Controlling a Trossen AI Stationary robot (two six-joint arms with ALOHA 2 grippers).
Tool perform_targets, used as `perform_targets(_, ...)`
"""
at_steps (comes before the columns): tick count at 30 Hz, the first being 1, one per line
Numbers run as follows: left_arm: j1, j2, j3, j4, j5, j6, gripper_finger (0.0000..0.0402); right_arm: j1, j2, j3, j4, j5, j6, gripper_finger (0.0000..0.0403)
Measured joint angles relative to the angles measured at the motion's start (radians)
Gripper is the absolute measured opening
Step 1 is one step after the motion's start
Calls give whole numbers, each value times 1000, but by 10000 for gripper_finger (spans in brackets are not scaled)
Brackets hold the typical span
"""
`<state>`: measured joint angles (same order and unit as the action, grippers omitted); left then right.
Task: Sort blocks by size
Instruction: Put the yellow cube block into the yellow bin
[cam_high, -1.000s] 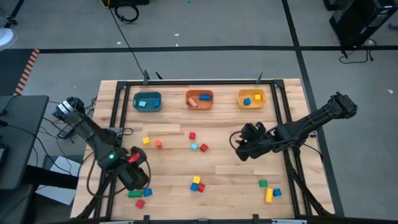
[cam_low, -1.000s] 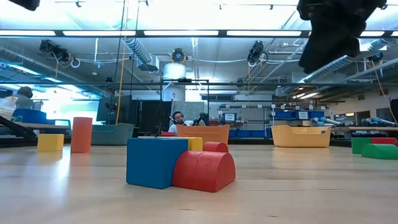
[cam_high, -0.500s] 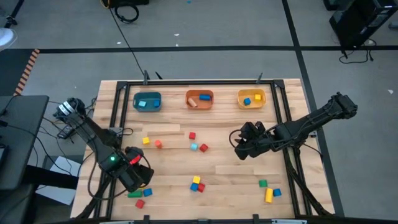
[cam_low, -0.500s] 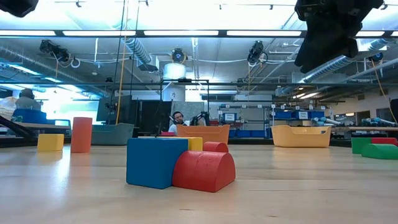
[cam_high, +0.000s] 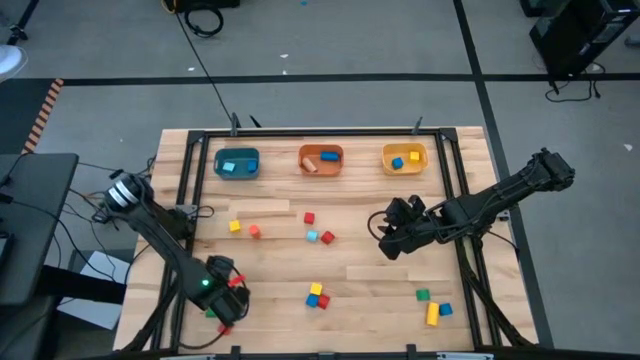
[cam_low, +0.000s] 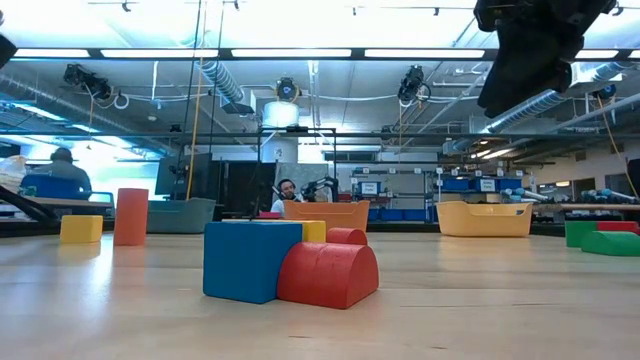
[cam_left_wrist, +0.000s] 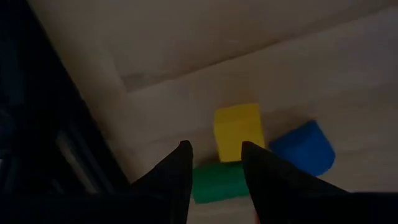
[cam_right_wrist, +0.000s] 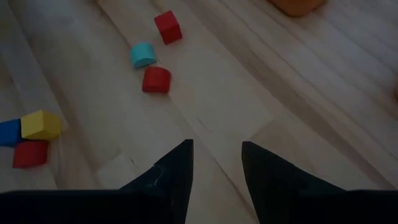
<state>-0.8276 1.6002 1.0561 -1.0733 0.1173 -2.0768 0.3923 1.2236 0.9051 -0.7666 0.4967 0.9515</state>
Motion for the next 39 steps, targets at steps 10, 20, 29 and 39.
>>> perform_targets(10,-13,10,0,49,-46,-104,148,0,0,0,1,-29,-33,149)
perform_targets(20,-30,48,-1,100,-69,-105,151,0,0,0,3,-50,-43,147)
perform_targets(29,-30,89,-1,109,-60,-105,221,0,0,0,7,-54,-46,146)
perform_targets(39,-30,89,-1,111,-60,-100,259,0,0,0,11,-60,-58,146)
